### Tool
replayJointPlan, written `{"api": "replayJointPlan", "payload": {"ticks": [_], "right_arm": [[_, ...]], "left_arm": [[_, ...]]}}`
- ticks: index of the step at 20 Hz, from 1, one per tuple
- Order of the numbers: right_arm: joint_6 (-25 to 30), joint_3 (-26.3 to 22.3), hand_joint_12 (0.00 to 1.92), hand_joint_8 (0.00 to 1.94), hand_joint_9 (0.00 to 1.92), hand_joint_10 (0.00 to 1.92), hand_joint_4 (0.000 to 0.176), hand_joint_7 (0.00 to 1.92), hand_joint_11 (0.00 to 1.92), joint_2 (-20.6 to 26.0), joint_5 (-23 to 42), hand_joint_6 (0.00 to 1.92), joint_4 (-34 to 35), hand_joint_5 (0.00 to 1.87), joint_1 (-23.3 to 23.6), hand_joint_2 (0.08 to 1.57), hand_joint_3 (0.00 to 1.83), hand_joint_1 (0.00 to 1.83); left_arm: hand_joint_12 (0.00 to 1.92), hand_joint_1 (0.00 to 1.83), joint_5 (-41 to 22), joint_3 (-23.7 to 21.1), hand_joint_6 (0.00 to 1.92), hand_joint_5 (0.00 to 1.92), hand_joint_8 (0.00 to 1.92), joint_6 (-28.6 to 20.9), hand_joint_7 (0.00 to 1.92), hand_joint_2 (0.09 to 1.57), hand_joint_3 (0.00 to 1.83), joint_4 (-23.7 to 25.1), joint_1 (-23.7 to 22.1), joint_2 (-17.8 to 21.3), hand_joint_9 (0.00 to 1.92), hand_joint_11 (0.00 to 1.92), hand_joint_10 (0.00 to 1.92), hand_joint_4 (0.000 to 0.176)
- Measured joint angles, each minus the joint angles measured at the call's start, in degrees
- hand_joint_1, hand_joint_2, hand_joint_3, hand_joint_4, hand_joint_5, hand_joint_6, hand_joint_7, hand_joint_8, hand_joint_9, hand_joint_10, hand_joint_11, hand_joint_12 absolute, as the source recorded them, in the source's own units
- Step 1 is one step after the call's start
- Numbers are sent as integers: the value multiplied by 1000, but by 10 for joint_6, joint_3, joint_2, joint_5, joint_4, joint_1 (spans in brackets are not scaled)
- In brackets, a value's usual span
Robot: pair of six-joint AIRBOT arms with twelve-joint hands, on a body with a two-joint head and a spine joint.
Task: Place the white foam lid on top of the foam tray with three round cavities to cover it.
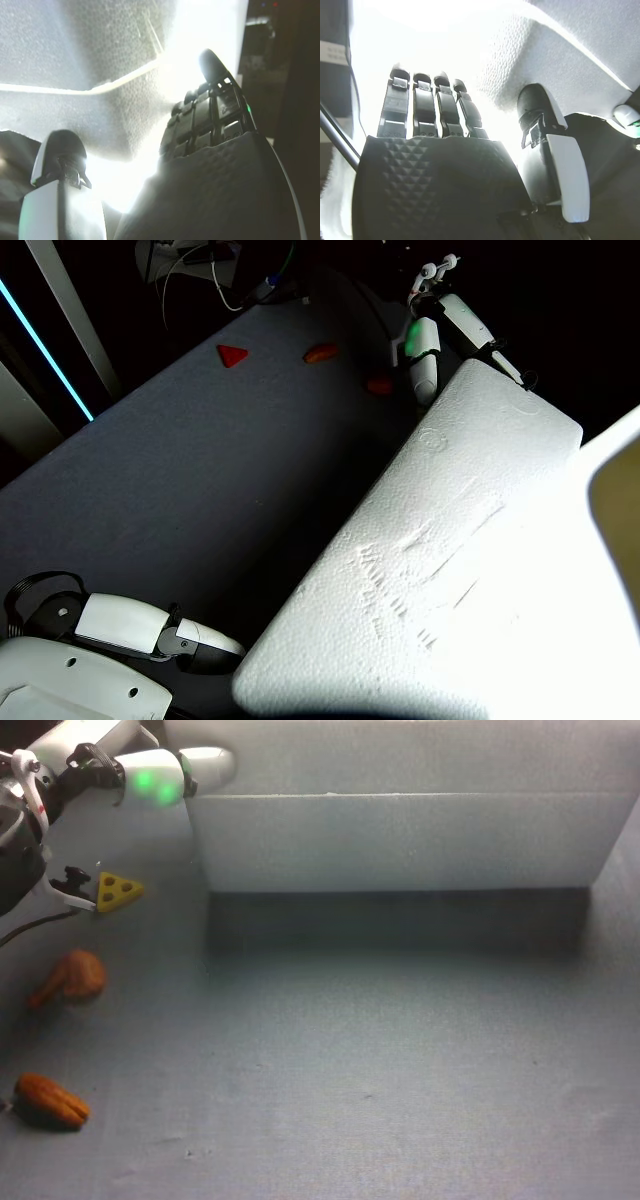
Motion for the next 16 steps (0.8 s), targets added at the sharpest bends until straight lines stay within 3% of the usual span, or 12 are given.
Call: {"api": "replayJointPlan", "payload": {"ticks": [2, 5, 7, 8, 10, 13, 14, 15, 16], "right_arm": [[0, 0, 0, 0, 0, 0, 0, 0, 0, 1, -1, 0, 5, 0, -4, 1357, 0, 323], [-1, -3, 0, 0, 0, 0, 0, 0, 0, 10, -1, 0, 9, 0, -11, 1325, 0, 359], [-12, -6, 7, 0, 0, 0, 0, 0, 6, 18, 4, 0, 20, 0, -11, 1298, 0, 322], [-19, -7, 19, 0, 0, 0, 0, 0, 23, 18, 7, 0, 24, 0, -10, 1284, 0, 352], [-23, -8, 678, 0, 0, 0, 0, 0, 0, 20, 8, 0, 28, 0, -10, 1266, 21, 361], [-24, -12, 1108, 0, 0, 0, 0, 0, 0, 21, 9, 0, 26, 0, -10, 1268, 0, 372], [-24, -14, 1382, 0, 0, 0, 0, 0, 0, 21, 9, 0, 25, 0, -10, 1274, 0, 341], [-24, -16, 1438, 0, 0, 0, 0, 0, 0, 20, 8, 0, 23, 0, -10, 1282, 3, 339], [-24, -16, 1329, 0, 0, 0, 0, 0, 0, 19, 8, 0, 22, 0, -10, 1293, 2, 343]], "left_arm": [[1227, 451, -7, -2, 0, 0, 0, 0, 0, 1151, 0, -3, 10, 2, 0, 0, 0, 58], [1090, 467, -11, -3, 0, 0, 0, 1, 0, 1122, 0, -7, 16, 5, 0, 0, 0, 78], [989, 480, -15, -5, 0, 0, 0, 2, 0, 1123, 0, -16, 20, 5, 0, 0, 0, 77], [876, 474, -15, -5, 0, 0, 0, 2, 0, 1121, 0, -16, 21, 7, 0, 0, 0, 68], [693, 479, -16, -5, 0, 0, 0, 3, 0, 1106, 0, -17, 21, 9, 0, 0, 0, 68], [729, 474, -16, -8, 0, 0, 0, 4, 0, 1108, 0, -18, 21, 10, 0, 0, 0, 69], [802, 466, -16, -8, 0, 0, 0, 4, 0, 1112, 0, -18, 21, 10, 0, 0, 0, 71], [817, 465, -16, -8, 0, 0, 0, 4, 0, 1112, 0, -18, 21, 10, 0, 0, 0, 72], [875, 472, -16, -8, 0, 0, 0, 5, 0, 1111, 0, -18, 21, 10, 0, 0, 0, 73]]}}
